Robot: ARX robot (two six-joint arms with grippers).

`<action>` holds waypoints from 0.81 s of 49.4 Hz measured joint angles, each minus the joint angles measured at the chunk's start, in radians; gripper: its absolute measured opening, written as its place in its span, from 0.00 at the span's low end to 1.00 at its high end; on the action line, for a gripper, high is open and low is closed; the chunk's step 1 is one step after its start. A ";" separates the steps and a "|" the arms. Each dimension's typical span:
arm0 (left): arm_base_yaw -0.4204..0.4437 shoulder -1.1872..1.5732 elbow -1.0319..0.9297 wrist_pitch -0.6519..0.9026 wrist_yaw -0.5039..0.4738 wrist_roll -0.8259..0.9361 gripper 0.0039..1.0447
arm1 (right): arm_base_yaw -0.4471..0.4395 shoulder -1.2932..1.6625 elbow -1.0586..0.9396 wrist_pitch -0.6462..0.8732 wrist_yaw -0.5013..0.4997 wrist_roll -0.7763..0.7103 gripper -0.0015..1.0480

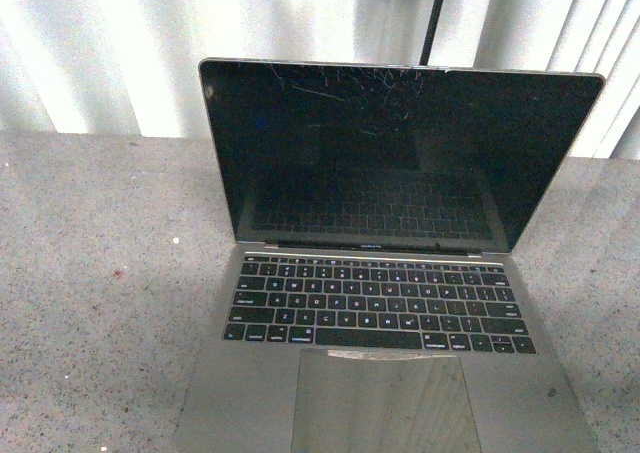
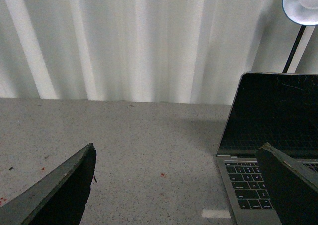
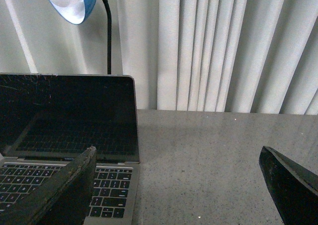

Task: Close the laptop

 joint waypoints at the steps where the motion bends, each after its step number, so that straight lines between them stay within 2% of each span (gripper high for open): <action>1: 0.000 0.000 0.000 0.000 0.000 0.000 0.94 | 0.000 0.000 0.000 0.000 0.000 0.000 0.93; 35: 0.000 0.000 0.000 0.000 0.000 0.000 0.94 | 0.000 0.000 0.000 0.000 0.000 0.000 0.93; 37: 0.000 0.000 0.000 0.000 0.000 0.000 0.94 | 0.020 0.009 0.002 -0.011 0.061 0.017 0.93; 40: 0.000 0.000 0.000 0.000 -0.001 0.000 0.94 | 0.078 0.061 0.008 -0.008 0.251 0.083 0.93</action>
